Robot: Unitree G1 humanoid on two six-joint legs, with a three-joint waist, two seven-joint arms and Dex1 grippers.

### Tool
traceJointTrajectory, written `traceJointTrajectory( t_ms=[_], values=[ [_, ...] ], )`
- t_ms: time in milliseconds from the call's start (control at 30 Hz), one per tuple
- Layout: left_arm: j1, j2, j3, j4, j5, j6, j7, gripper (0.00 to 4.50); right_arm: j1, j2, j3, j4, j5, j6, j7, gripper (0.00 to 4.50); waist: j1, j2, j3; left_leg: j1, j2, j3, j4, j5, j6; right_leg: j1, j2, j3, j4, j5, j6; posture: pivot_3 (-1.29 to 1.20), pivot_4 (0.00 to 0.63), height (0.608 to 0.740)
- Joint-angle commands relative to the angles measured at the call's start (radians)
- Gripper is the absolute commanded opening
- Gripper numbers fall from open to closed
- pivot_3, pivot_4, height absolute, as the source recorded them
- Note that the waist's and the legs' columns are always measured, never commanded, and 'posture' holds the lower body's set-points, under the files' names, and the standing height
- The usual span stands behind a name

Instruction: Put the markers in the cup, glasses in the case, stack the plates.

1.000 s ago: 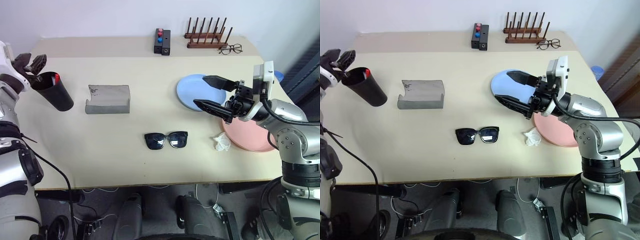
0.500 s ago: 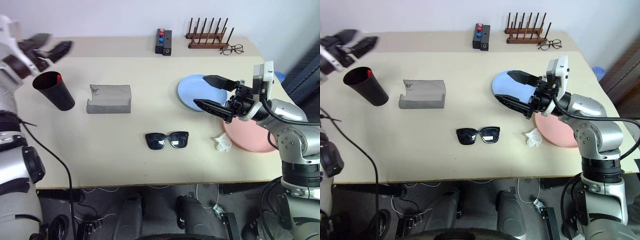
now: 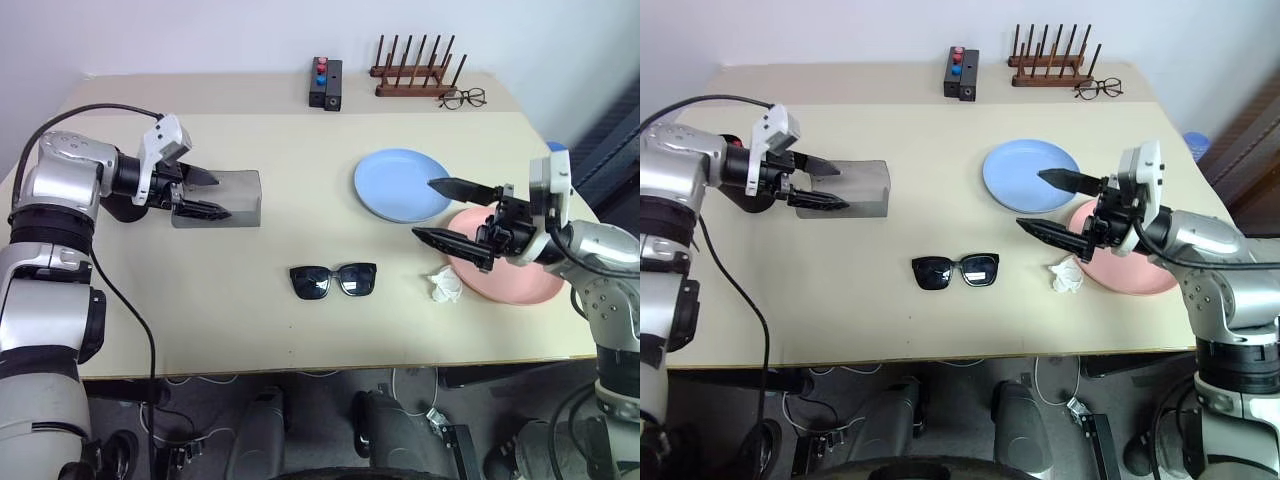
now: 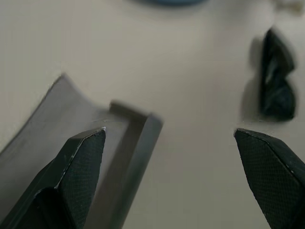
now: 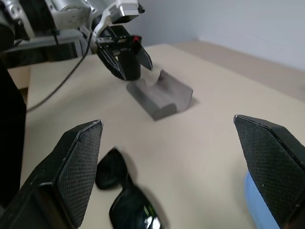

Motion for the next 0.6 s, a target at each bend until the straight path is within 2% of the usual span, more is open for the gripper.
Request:
traceJointTrajectory(
  t_ms=[33, 367, 467, 600],
  values=[
    [-0.061, -0.037, -0.007, 0.079, 0.061, -0.111, 0.029, 4.44, 0.028, -0.023, -0.063, -0.066, 0.015, -0.014, -0.022, 4.5, 0.006, 0.0, 0.0, 0.0, 0.0, 0.0, 0.001, 0.0, 0.0, 0.0, 0.0, 0.0, 0.0, 0.0, 0.0, 0.0, 0.15, 0.74],
    [-0.055, -0.107, -0.046, 0.256, 0.23, -0.261, 0.182, 4.44, 0.039, -0.011, -0.071, -0.082, 0.01, -0.029, -0.068, 4.5, 0.014, 0.0, 0.0, -0.001, 0.0, 0.0, 0.002, 0.0, 0.0, 0.0, 0.0, 0.0, 0.0, 0.001, 0.0, 0.0, 0.15, 0.74],
    [-0.04, -0.122, -0.053, 0.274, 0.268, -0.271, 0.213, 3.56, 0.034, -0.01, -0.068, -0.081, 0.01, -0.033, -0.075, 4.5, 0.016, 0.0, 0.0, -0.001, 0.0, 0.0, 0.003, 0.0, 0.0, 0.0, 0.0, 0.0, 0.0, 0.0, 0.0, 0.0, 0.15, 0.74],
    [-0.024, -0.132, -0.055, 0.288, 0.293, -0.256, 0.229, 1.59, 0.031, -0.011, -0.067, -0.082, 0.014, -0.034, -0.081, 4.5, 0.015, 0.0, 0.0, -0.001, 0.0, 0.0, 0.003, 0.0, 0.0, 0.0, 0.0, 0.0, 0.0, 0.001, 0.0, 0.0, 0.15, 0.74]
  ],
)
